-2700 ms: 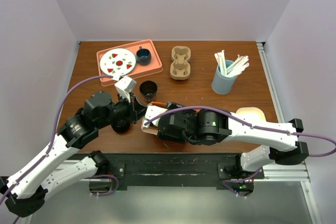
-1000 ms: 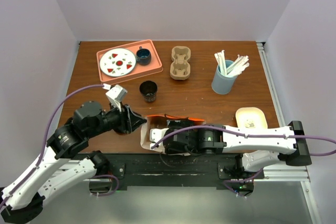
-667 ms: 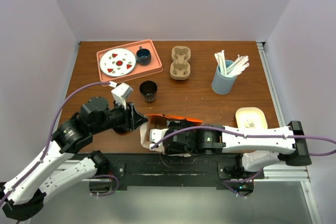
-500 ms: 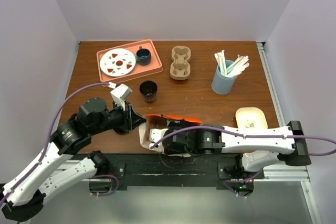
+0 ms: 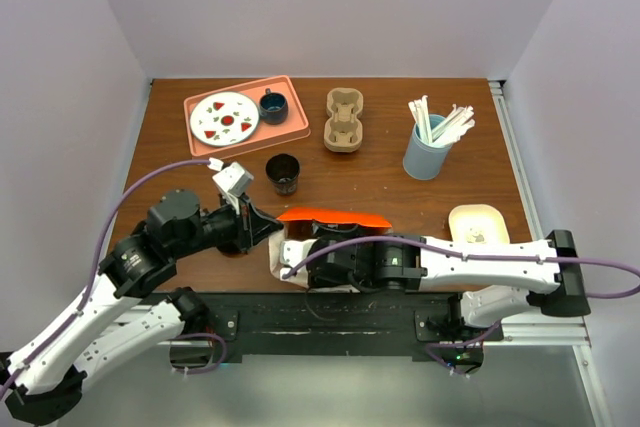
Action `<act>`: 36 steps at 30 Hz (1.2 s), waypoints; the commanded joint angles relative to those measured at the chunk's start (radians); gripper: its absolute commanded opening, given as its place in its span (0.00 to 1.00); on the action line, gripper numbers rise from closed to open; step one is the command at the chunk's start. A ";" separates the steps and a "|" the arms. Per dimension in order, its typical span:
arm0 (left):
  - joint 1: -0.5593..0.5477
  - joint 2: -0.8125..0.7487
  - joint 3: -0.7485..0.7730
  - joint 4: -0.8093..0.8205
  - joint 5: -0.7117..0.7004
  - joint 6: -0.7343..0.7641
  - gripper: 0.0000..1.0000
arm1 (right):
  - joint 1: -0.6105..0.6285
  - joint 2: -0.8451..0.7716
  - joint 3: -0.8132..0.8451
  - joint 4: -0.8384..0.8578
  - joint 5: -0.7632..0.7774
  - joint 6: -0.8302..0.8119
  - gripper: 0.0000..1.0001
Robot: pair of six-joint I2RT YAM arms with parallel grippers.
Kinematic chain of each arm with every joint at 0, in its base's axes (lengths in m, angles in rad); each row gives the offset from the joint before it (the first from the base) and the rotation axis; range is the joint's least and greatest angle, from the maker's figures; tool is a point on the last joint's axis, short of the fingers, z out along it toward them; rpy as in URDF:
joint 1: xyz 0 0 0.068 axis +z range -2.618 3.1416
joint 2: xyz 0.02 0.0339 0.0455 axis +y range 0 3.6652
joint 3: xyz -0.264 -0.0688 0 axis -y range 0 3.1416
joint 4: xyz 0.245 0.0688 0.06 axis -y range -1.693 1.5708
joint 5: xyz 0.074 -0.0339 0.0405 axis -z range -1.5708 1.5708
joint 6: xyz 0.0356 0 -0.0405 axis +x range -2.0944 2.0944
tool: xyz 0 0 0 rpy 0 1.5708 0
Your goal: Pack the takeout coffee
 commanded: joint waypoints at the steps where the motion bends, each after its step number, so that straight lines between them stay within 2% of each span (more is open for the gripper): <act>1: 0.003 -0.044 -0.037 0.115 0.015 0.066 0.00 | -0.023 -0.063 -0.048 0.033 0.003 -0.070 0.33; 6: 0.001 -0.006 -0.037 0.098 0.064 0.110 0.00 | -0.104 -0.064 -0.066 0.028 -0.036 -0.107 0.33; 10: 0.003 -0.006 -0.023 0.092 0.049 0.133 0.00 | -0.150 -0.061 -0.072 0.025 -0.075 -0.164 0.33; 18: 0.003 0.005 0.002 0.075 0.021 0.150 0.00 | -0.150 -0.009 -0.088 0.040 -0.131 -0.112 0.30; 19: 0.003 0.018 0.009 0.069 0.012 0.140 0.02 | -0.147 -0.001 -0.085 0.049 -0.128 -0.101 0.30; 20: 0.003 0.028 0.020 0.035 -0.009 0.114 0.11 | -0.147 0.009 -0.080 0.054 -0.129 -0.084 0.30; 21: 0.003 0.037 0.046 0.012 -0.020 0.103 0.28 | -0.147 0.013 -0.080 0.063 -0.128 -0.078 0.30; 24: 0.003 0.055 0.086 -0.083 -0.057 0.093 0.36 | -0.139 0.029 -0.083 0.089 -0.132 -0.069 0.29; 27: 0.003 0.017 0.077 -0.121 -0.066 0.078 0.38 | -0.126 0.040 -0.086 0.106 -0.122 -0.052 0.29; 31: 0.003 -0.015 0.063 -0.154 -0.068 0.038 0.38 | -0.121 0.026 -0.108 0.129 -0.108 -0.038 0.29; 33: 0.003 -0.015 0.048 -0.148 -0.061 0.029 0.34 | -0.118 0.023 -0.128 0.132 -0.106 -0.040 0.28; 34: 0.003 -0.015 0.042 -0.134 -0.054 0.020 0.29 | -0.118 0.019 -0.137 0.134 -0.105 -0.047 0.28; 35: 0.003 -0.017 0.026 -0.125 -0.046 0.018 0.15 | -0.116 0.014 -0.152 0.135 -0.103 -0.052 0.28; 36: 0.003 -0.023 0.019 -0.114 -0.038 0.020 0.09 | -0.115 0.011 -0.155 0.138 -0.097 -0.058 0.28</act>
